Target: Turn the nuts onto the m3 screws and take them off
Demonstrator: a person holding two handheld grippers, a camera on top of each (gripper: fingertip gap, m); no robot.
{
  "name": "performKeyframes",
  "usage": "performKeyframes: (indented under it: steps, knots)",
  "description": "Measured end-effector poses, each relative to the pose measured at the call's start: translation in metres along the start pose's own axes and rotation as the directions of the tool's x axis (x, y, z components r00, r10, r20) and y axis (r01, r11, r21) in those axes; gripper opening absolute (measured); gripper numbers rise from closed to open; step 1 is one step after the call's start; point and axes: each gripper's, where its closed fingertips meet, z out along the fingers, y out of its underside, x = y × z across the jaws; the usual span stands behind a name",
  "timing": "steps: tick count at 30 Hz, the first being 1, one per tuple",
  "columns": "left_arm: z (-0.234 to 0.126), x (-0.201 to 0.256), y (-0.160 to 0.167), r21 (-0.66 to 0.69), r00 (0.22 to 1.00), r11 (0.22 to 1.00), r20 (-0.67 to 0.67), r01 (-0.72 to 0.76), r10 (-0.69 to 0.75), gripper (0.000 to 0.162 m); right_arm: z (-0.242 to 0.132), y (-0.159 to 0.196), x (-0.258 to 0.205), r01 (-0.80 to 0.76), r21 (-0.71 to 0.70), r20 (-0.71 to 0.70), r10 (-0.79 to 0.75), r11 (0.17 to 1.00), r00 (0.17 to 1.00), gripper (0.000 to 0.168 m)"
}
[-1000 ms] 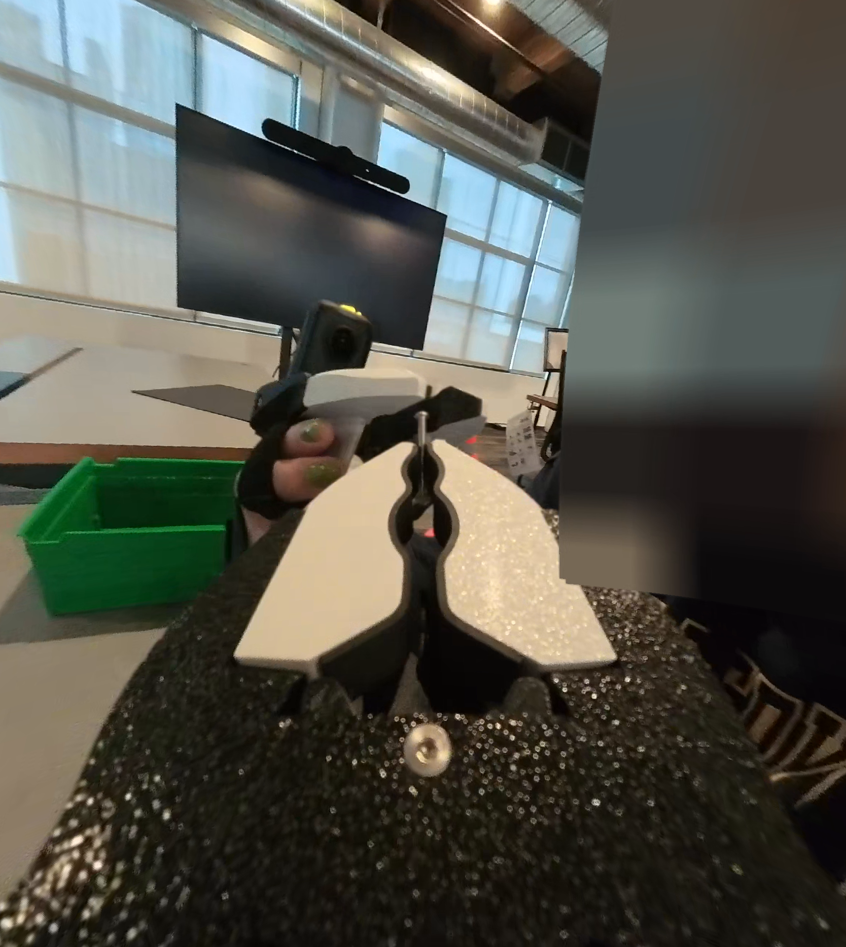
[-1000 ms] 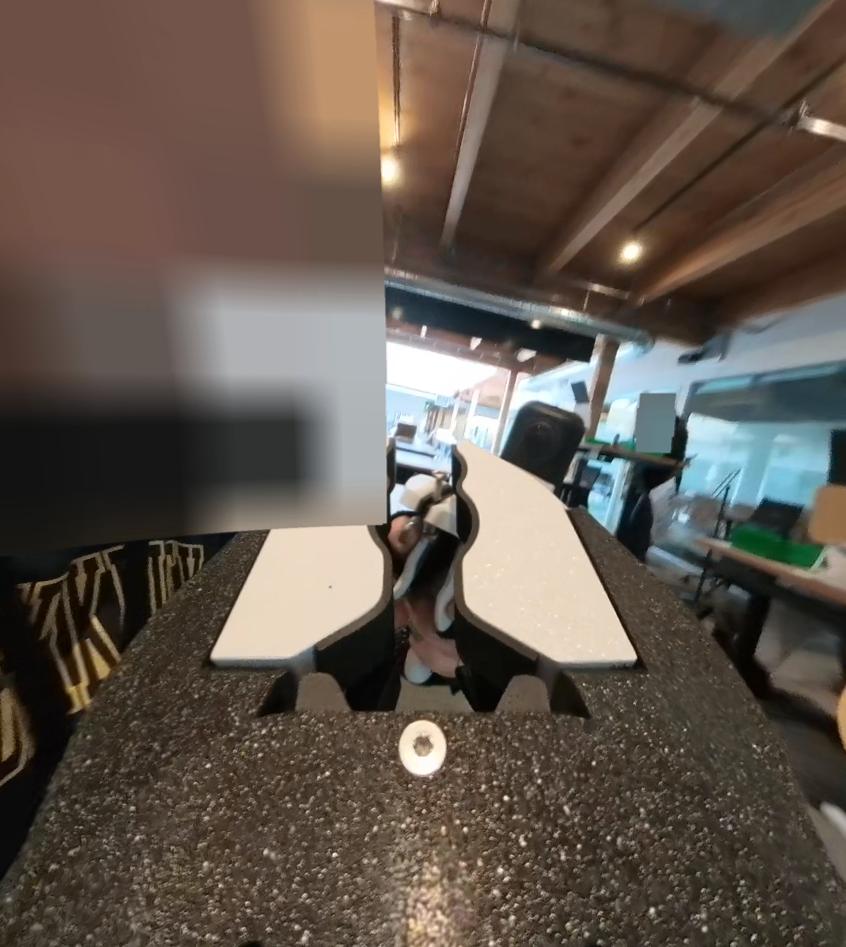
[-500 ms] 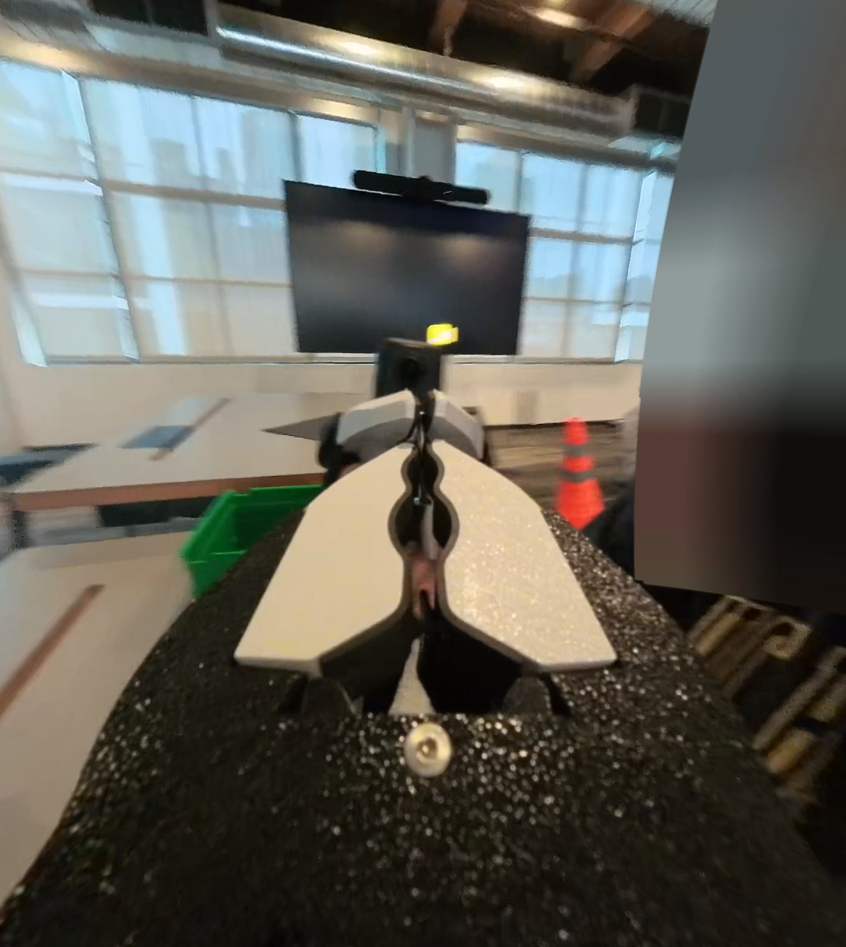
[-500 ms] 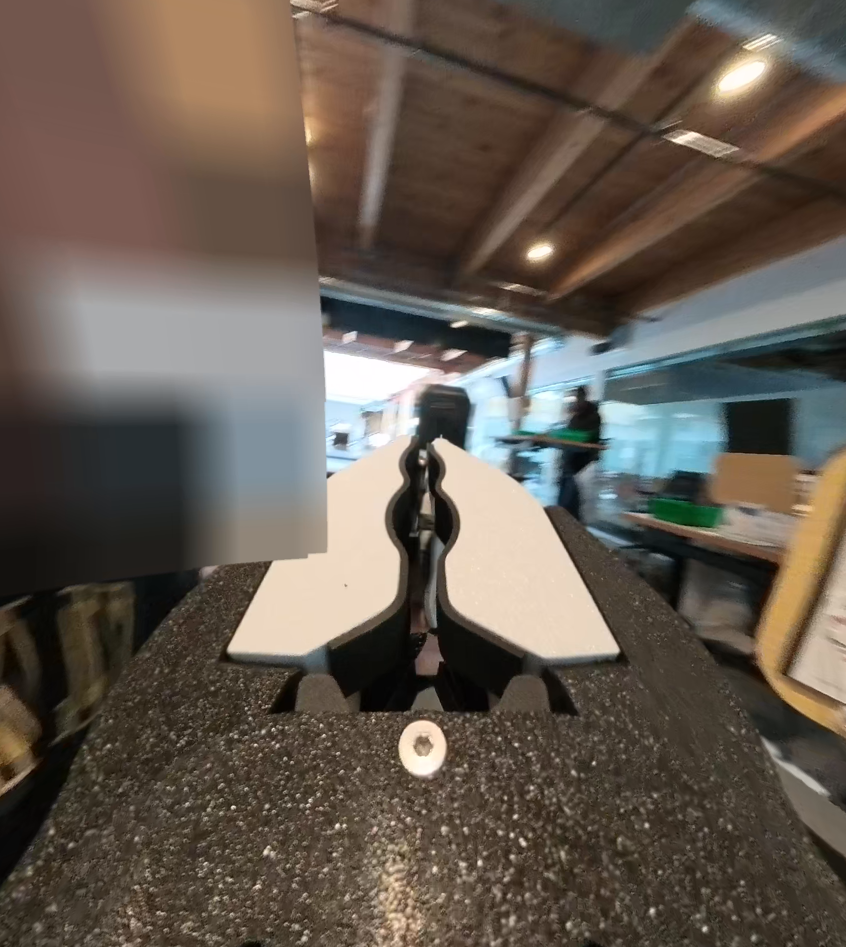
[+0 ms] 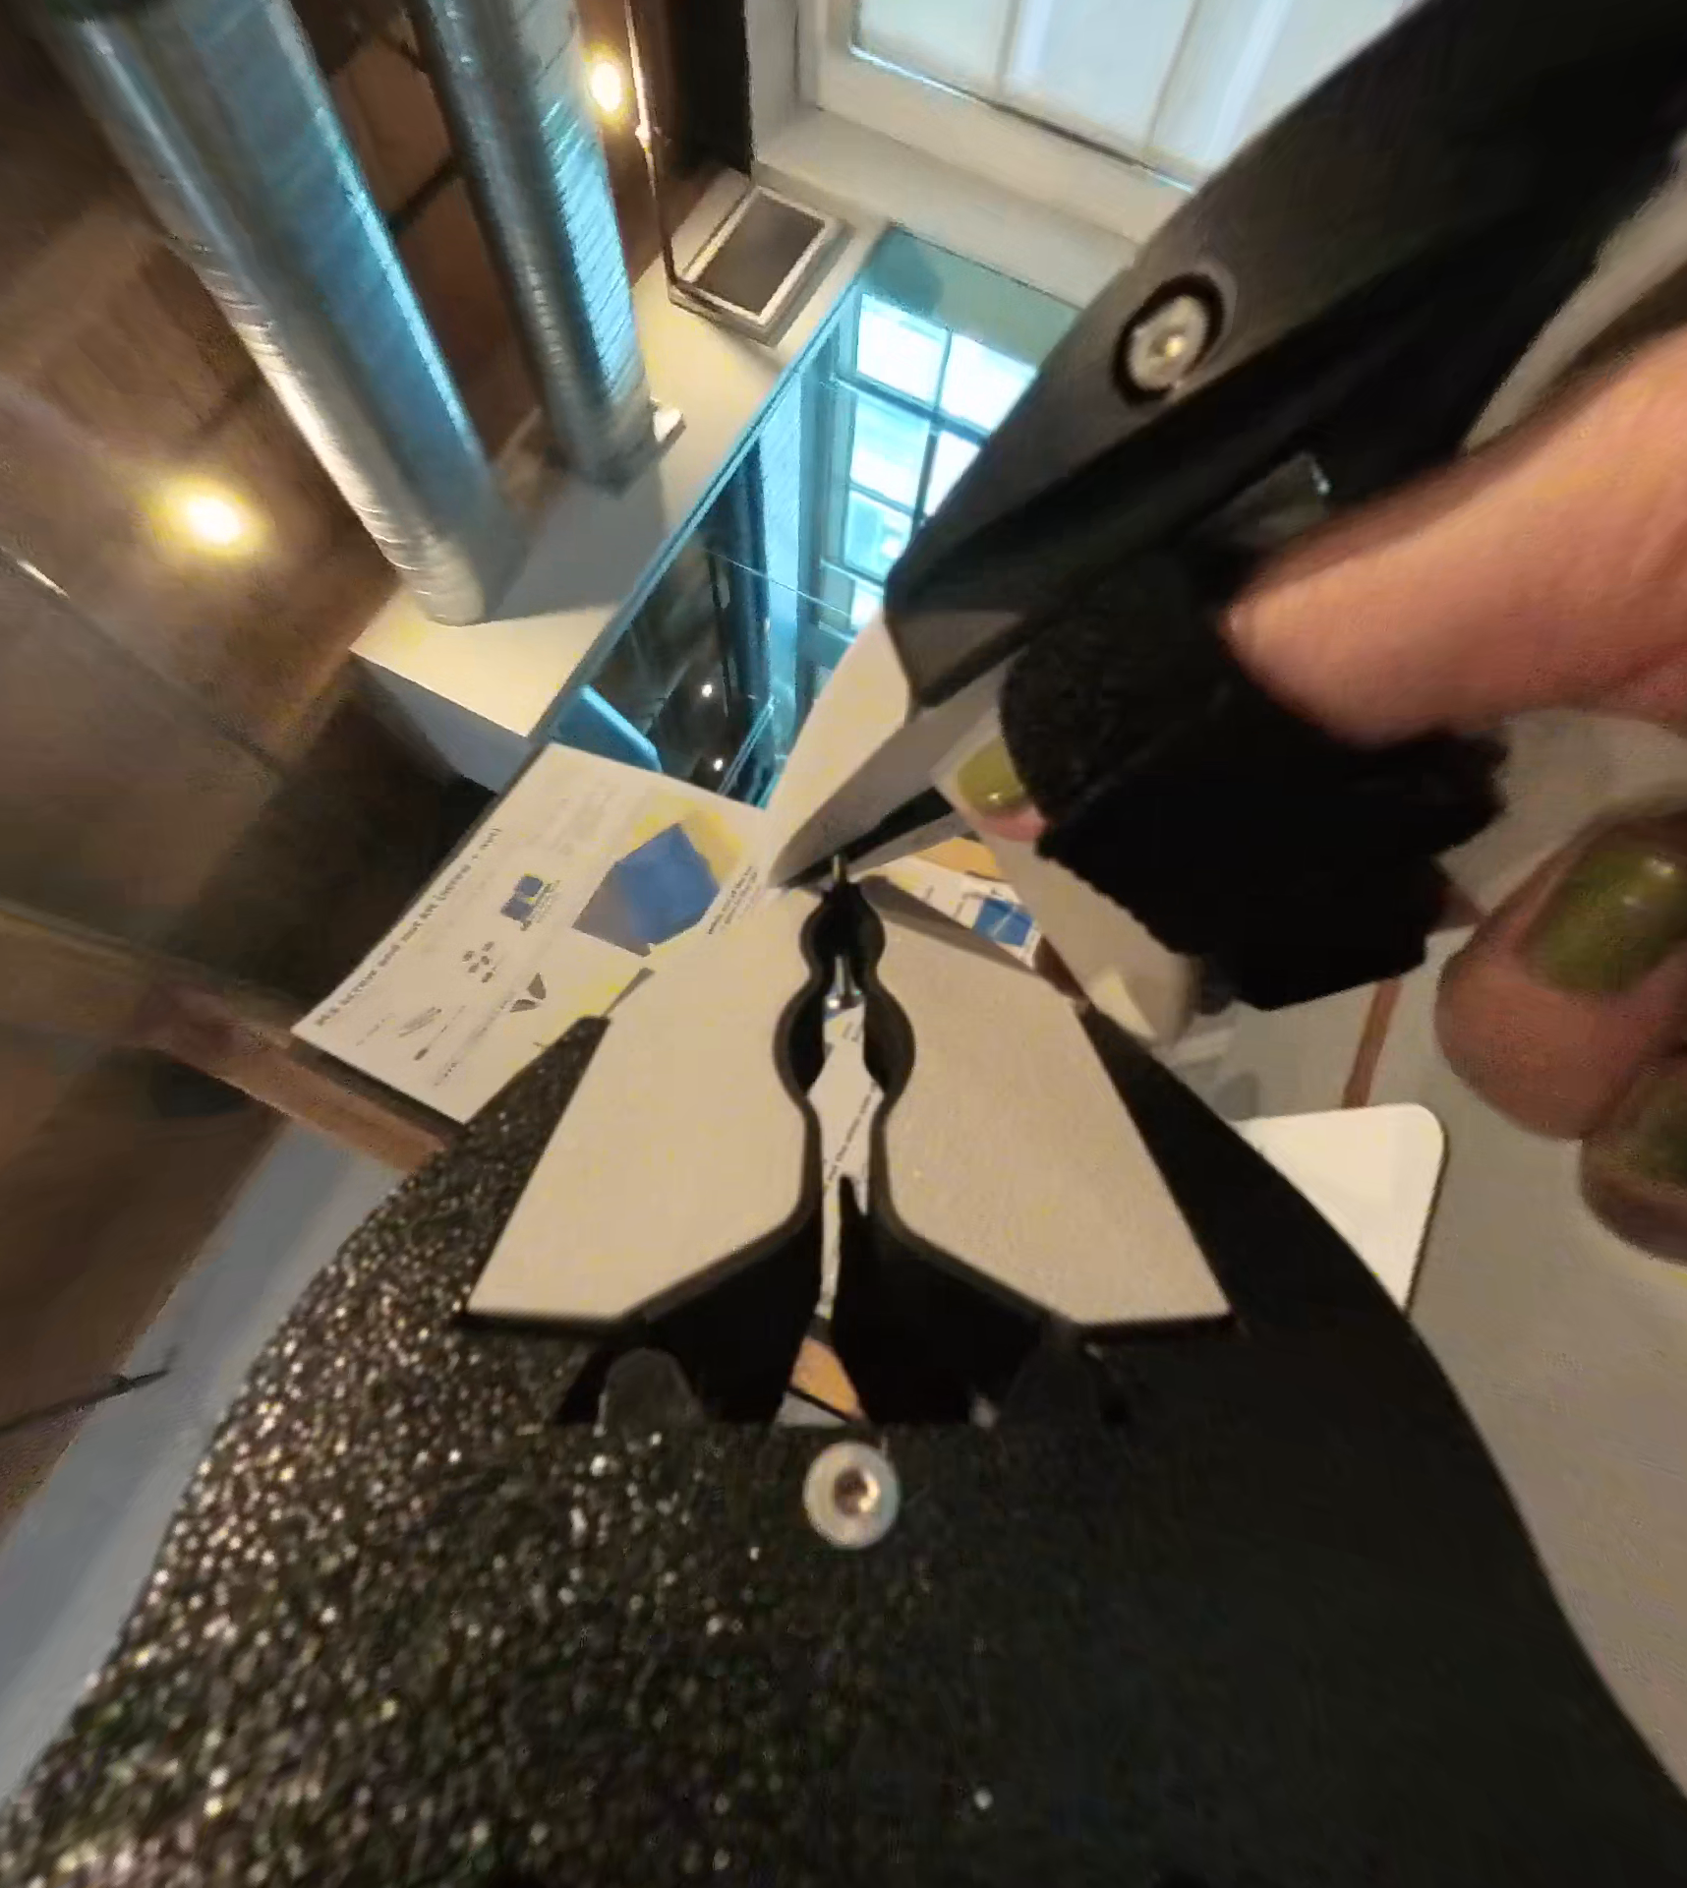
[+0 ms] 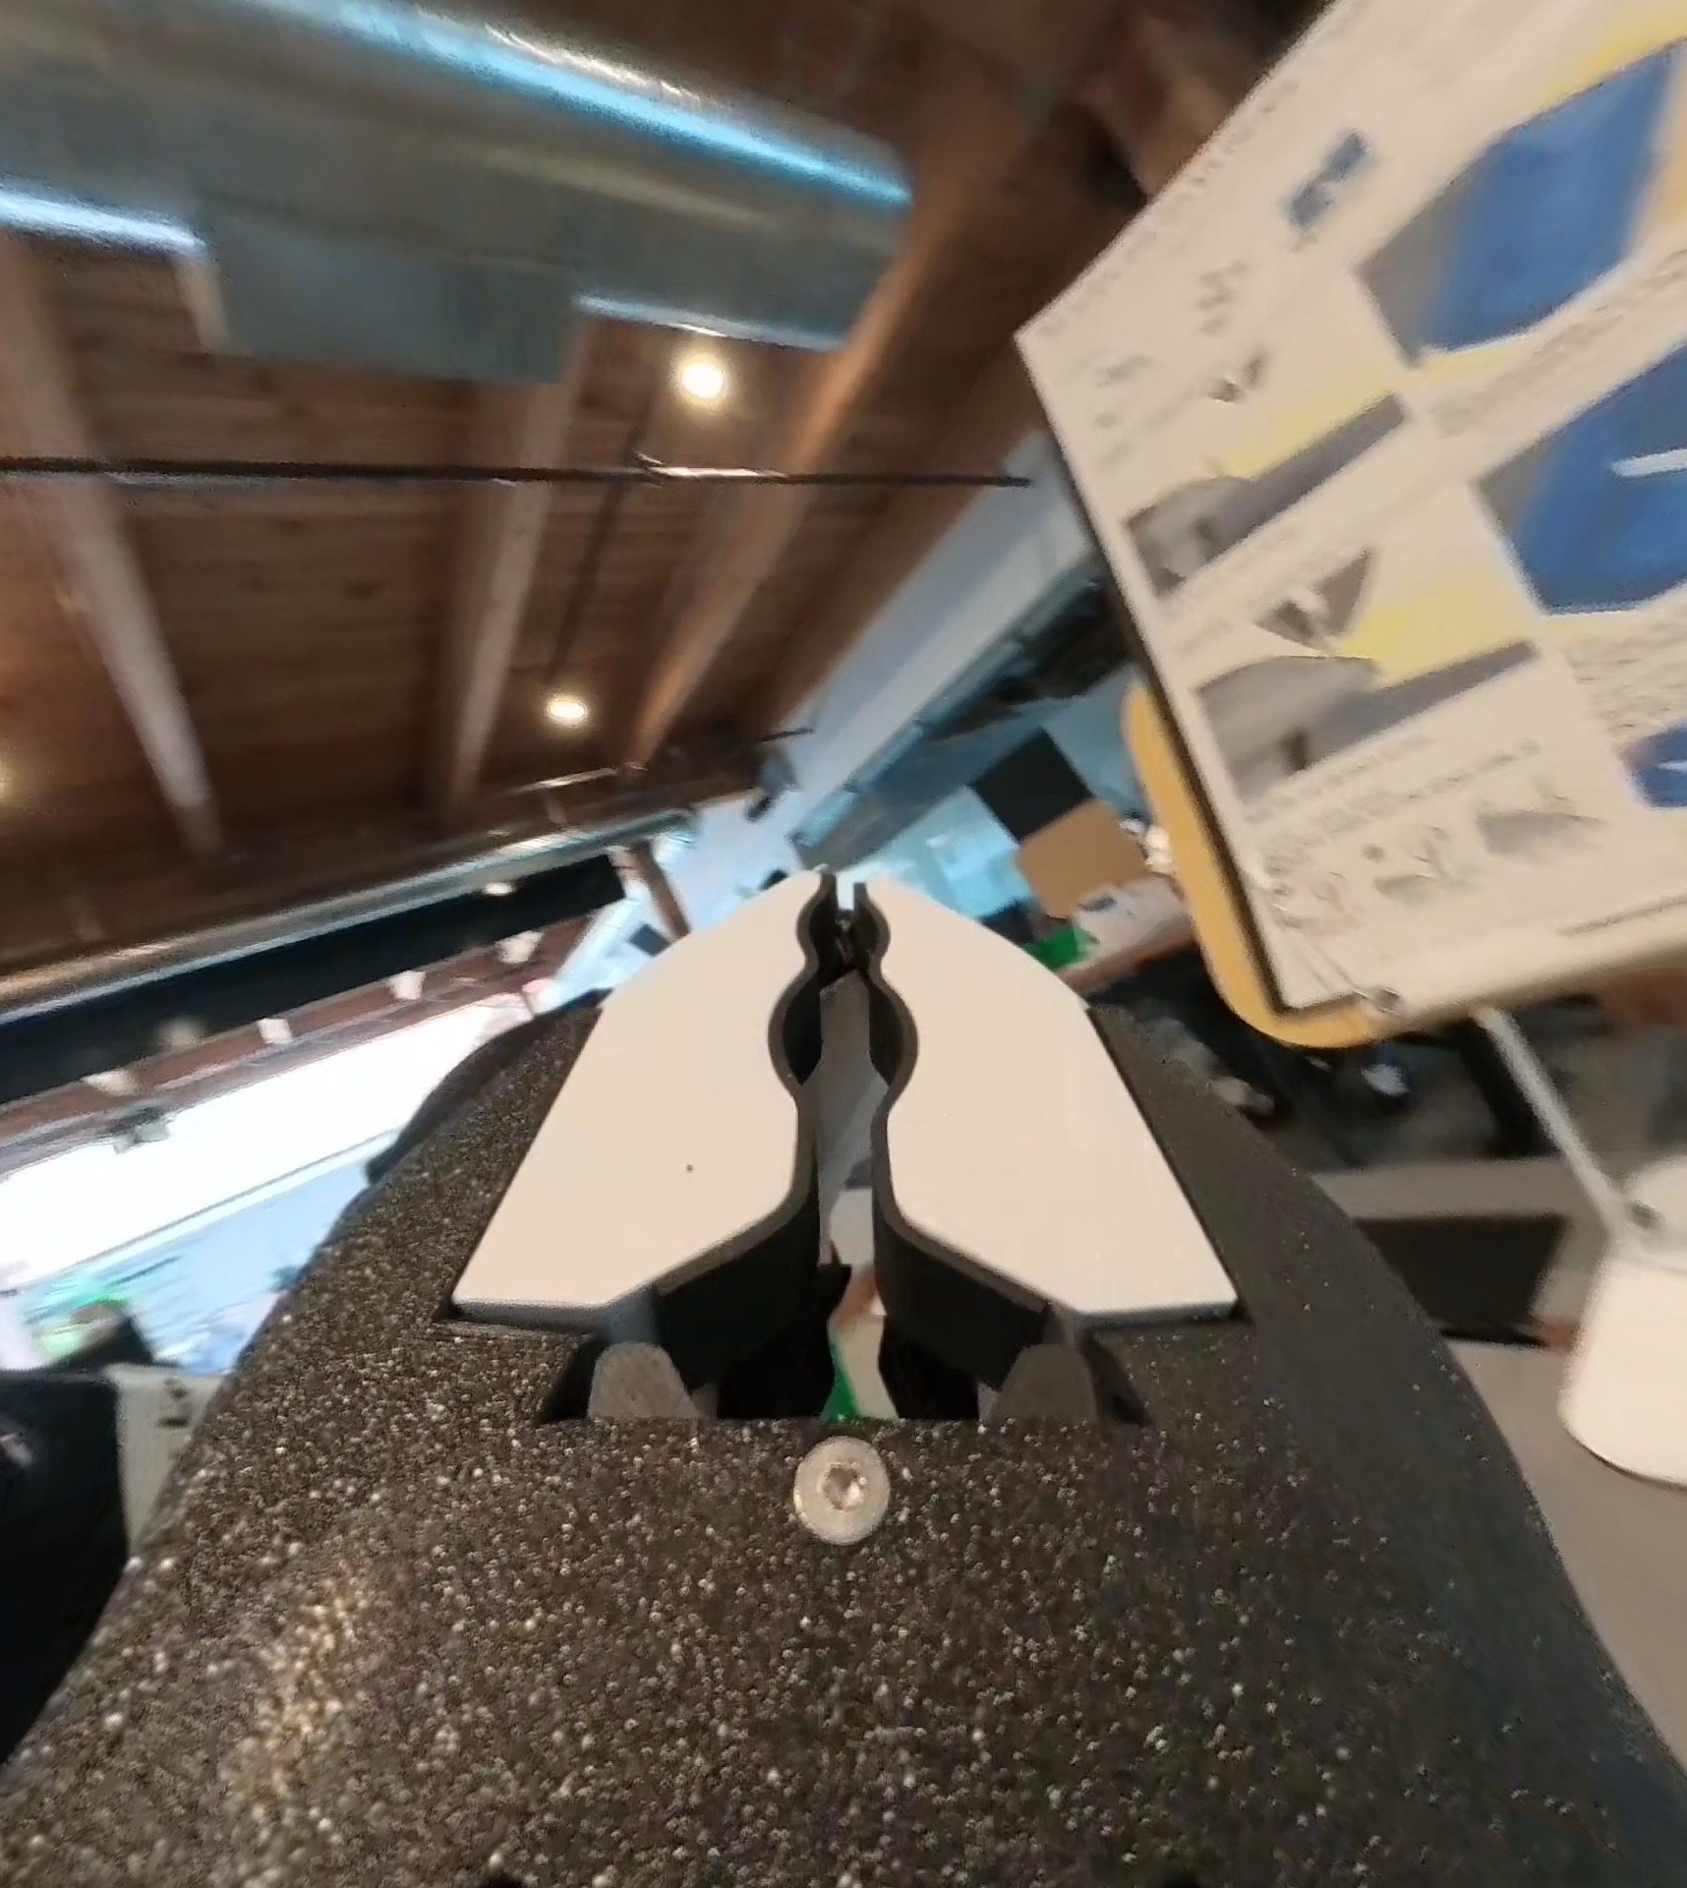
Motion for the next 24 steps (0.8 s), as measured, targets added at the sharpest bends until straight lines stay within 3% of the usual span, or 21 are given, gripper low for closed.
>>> performKeyframes:
  steps: [4, 6, 7, 9, 11, 14, 19, 21, 24]
  knots:
    - [0.003, 0.002, 0.003, 0.026, 0.987, 0.990, -0.086, 0.138, -0.135, 0.001, 0.003, 0.001, 0.000, 0.070, -0.034, 0.033, -0.069, 0.997, 0.997, 0.005]
    - [0.001, 0.008, -0.008, 0.056, 0.883, 0.912, -0.282, 0.406, -0.375, 0.001, 0.002, -0.005, -0.014, 0.153, -0.010, 0.175, -0.149, 0.988, 0.973, 0.029]
    - [-0.003, 0.010, -0.017, 0.065, 0.772, 0.826, -0.402, 0.560, -0.492, 0.001, 0.001, -0.007, -0.017, 0.191, -0.009, 0.223, -0.184, 0.982, 0.957, 0.037]
    - [-0.015, 0.009, -0.035, 0.011, 0.469, 0.601, -0.637, 0.799, -0.611, 0.001, -0.003, -0.010, -0.029, 0.264, 0.002, 0.354, -0.248, 0.964, 0.902, 0.040]
    - [-0.029, 0.007, -0.047, -0.108, 0.173, 0.412, -0.790, 0.905, -0.588, 0.001, -0.012, -0.013, -0.041, 0.318, 0.021, 0.472, -0.290, 0.948, 0.833, 0.035]
    - [-0.045, 0.004, -0.057, -0.253, -0.099, 0.266, -0.871, 0.930, -0.481, 0.001, -0.022, -0.009, -0.051, 0.378, -0.031, 0.584, -0.290, 0.925, 0.758, 0.031]
    - [-0.055, 0.003, -0.065, -0.380, -0.308, 0.154, -0.883, 0.912, -0.354, 0.001, -0.035, -0.005, -0.065, 0.375, -0.104, 0.708, -0.196, 0.921, 0.678, 0.021]
    - [-0.058, 0.001, -0.066, -0.405, -0.349, 0.131, -0.882, 0.905, -0.318, 0.001, -0.035, -0.003, -0.066, 0.370, -0.132, 0.718, -0.169, 0.919, 0.675, 0.018]
    - [-0.060, 0.007, -0.067, -0.437, -0.374, 0.162, -0.873, 0.885, -0.313, 0.001, -0.037, -0.001, -0.067, 0.352, -0.165, 0.732, -0.125, 0.921, 0.669, 0.011]
